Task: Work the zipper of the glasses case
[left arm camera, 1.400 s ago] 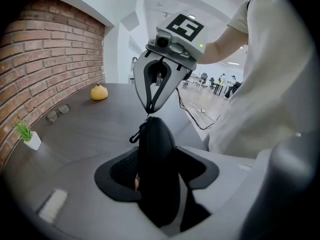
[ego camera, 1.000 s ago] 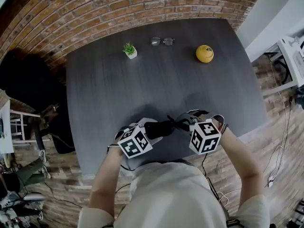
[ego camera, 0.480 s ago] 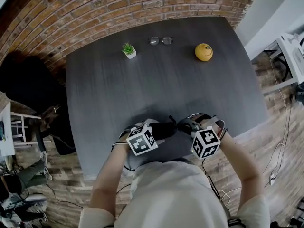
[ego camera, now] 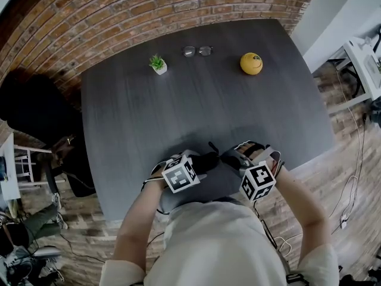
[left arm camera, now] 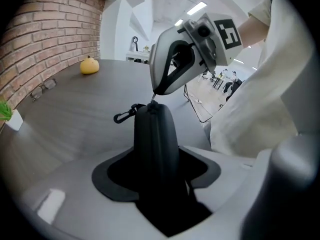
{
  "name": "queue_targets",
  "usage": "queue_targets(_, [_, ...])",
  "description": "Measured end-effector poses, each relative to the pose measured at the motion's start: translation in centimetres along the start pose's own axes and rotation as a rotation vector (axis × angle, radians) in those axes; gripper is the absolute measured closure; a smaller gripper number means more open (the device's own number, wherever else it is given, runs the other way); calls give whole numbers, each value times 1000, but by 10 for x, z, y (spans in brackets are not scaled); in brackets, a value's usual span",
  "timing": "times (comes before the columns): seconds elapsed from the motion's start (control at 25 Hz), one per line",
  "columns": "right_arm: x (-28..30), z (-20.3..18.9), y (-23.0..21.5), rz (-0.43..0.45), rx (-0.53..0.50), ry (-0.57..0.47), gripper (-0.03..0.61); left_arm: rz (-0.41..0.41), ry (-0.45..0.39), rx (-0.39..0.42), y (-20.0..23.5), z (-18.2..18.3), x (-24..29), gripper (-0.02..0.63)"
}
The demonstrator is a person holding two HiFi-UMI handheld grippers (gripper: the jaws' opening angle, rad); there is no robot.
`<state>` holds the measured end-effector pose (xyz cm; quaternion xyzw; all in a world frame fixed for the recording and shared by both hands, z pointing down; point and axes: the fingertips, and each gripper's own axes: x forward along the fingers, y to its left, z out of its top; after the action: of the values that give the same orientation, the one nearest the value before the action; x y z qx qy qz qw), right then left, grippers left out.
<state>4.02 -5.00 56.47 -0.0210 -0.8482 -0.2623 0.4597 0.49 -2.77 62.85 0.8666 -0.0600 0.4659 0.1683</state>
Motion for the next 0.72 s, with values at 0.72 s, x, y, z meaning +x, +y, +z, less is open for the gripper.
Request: queue_targets(0.72, [-86,77,-63,-358,40,-321,492,133,-106,299,-13,40,-122,356])
